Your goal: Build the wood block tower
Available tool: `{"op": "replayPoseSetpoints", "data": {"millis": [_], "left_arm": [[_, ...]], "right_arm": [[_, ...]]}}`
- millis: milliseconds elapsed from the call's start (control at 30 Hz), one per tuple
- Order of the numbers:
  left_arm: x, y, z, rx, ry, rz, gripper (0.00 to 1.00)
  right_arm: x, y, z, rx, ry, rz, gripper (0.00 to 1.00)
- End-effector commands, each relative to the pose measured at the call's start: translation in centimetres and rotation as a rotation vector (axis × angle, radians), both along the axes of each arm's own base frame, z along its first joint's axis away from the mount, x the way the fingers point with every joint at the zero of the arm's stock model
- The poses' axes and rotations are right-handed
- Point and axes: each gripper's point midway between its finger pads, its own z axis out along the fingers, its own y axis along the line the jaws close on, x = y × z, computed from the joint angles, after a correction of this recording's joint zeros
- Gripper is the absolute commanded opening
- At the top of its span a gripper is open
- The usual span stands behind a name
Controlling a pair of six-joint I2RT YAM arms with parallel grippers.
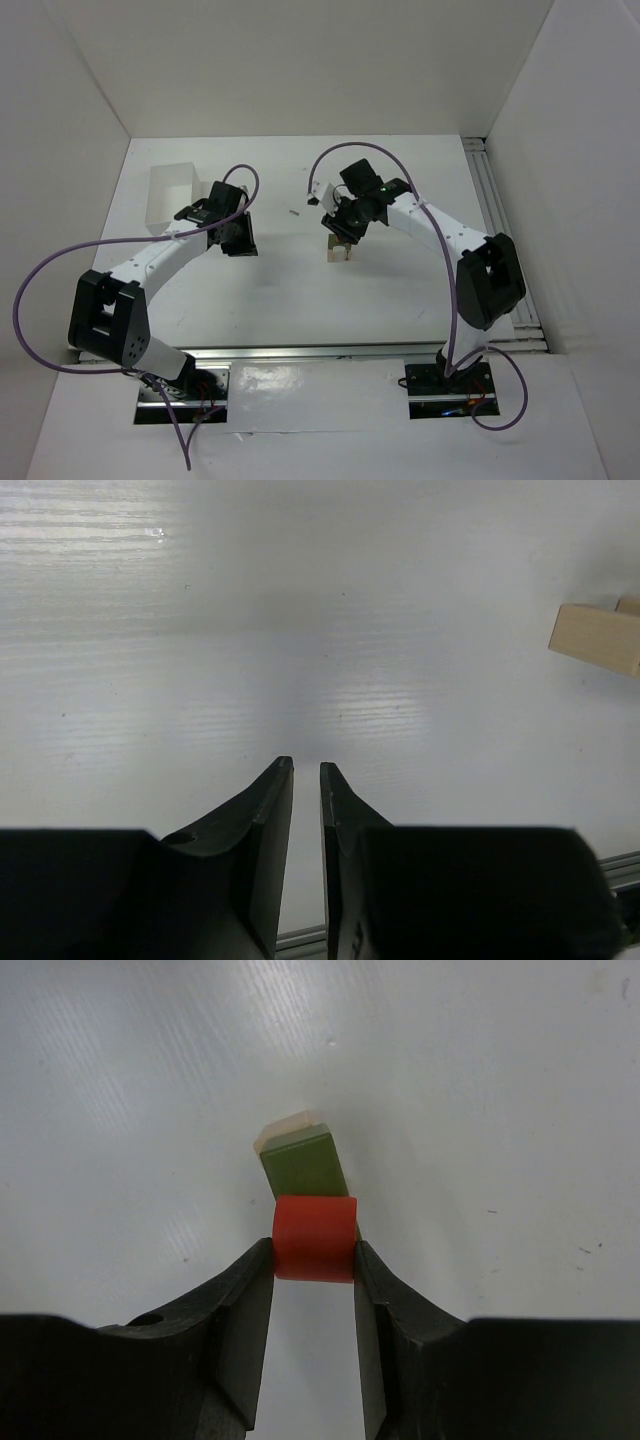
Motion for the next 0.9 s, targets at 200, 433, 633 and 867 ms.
{"op": "replayPoseSetpoints", "data": {"millis": [200,433,633,867], "left_arm": [[0.4,0.3,-0.1,0.012,-0.004,0.005,0.3],[0.2,0.4,-0.2,0.015,0.005,0.005,0.3],[0.2,0.5,-0.2,0.023,0.002,0.01,0.3],[0.2,0.5,-0.2,0.023,0.002,0.01,0.3]], "right_arm": [[-0.3,1.0,1.2,0.004,-0.009,0.053,0.32],[0.1,1.3,1.2,0.008,-0.015,0.053,0.32],[0.5,1.5,1.5,0.011,-0.028,0.061,0.32],[0.7,1.7,1.4,0.011,-0.028,0.061,0.32]]}}
